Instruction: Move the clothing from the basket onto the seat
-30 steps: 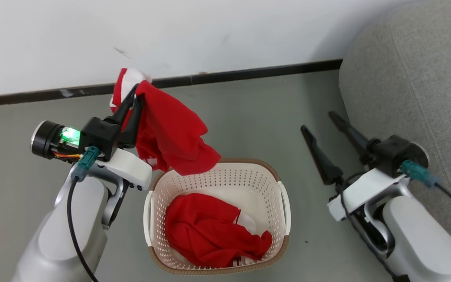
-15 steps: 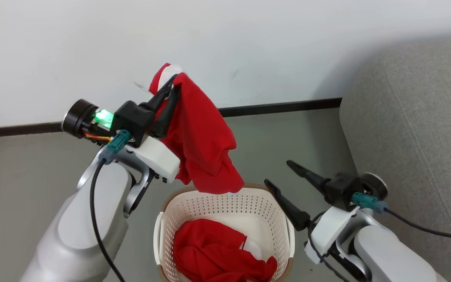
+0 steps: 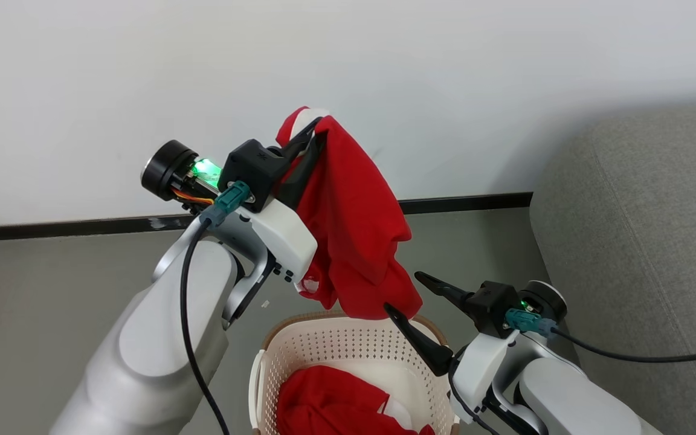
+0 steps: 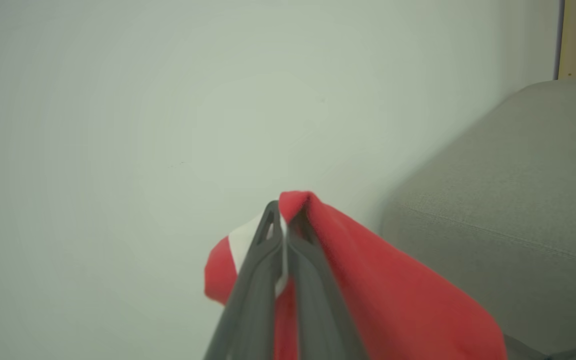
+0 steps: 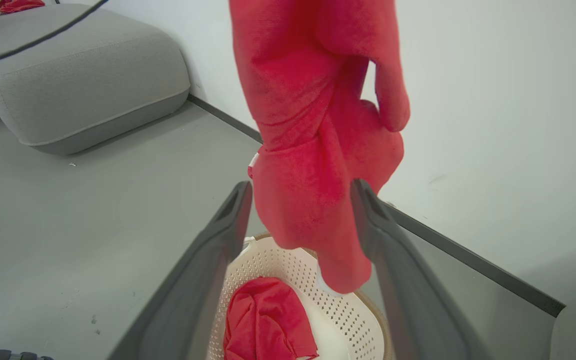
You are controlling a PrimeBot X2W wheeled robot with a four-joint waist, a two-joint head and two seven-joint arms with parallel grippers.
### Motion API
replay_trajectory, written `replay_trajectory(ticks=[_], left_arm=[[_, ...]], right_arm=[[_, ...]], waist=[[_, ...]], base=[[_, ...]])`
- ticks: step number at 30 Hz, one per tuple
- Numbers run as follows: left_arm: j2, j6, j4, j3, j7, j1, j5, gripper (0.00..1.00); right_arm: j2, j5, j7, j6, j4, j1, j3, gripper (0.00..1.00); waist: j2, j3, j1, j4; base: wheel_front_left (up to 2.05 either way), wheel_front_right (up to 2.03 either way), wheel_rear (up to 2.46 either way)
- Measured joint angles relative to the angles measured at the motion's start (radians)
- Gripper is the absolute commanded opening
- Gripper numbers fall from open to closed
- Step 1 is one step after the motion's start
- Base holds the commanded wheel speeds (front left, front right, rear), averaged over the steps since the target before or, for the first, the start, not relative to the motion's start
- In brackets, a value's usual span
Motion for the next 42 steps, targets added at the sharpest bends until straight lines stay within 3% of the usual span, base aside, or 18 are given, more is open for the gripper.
replay_trajectory(ticks=[17,25,26,28,30,35,42], left_arm=[[-0.024,-0.009,-0.033,-0.056,0.085,-0.014,-0.033,0.0],[-0.029,-0.009,-0.046,-0.069,0.106,-0.014,-0.057,0.0],[-0.029,-0.009,-0.047,-0.069,0.106,-0.014,-0.065,0.0],[-0.03,-0.009,-0.05,-0.069,0.107,-0.014,-0.074,0.0],[-0.03,-0.008,-0.05,-0.068,0.113,-0.013,-0.081,0.0],[-0.03,0.006,-0.041,-0.041,0.116,-0.008,-0.095,0.0],[-0.021,0.028,-0.006,-0.001,0.105,0.057,-0.13,0.0]], right_arm=[[0.079,0.032,0.0,0.0,0.144,0.0,0.032,1.0],[0.081,-0.012,-0.002,0.0,0.231,-0.074,0.013,0.98],[0.082,-0.014,-0.003,0.0,0.236,-0.079,0.011,0.59],[0.084,-0.025,-0.007,0.0,0.248,-0.081,0.011,0.33],[0.085,-0.034,-0.009,0.0,0.257,-0.081,0.011,0.0],[0.086,-0.033,-0.009,0.0,0.262,-0.081,0.0,0.0],[0.051,-0.002,-0.009,0.0,0.245,-0.079,-0.098,0.0]], waist=[[0.0,-0.056,0.0,0.048],[0.0,-0.064,-0.0001,0.072],[0.0,-0.065,0.0,0.074],[-0.0001,-0.065,0.0,0.079],[0.0,-0.065,0.0,0.082],[0.0,-0.063,0.0,0.079],[0.0,-0.061,0.0,0.06]], base=[[0.0,0.0,0.0],[0.0,0.0,0.0],[0.0,0.0,0.0],[0.0,0.0,0.0],[0.0,0.0,0.0],[0.0,0.0,0.0],[0.0,0.0,0.0]])
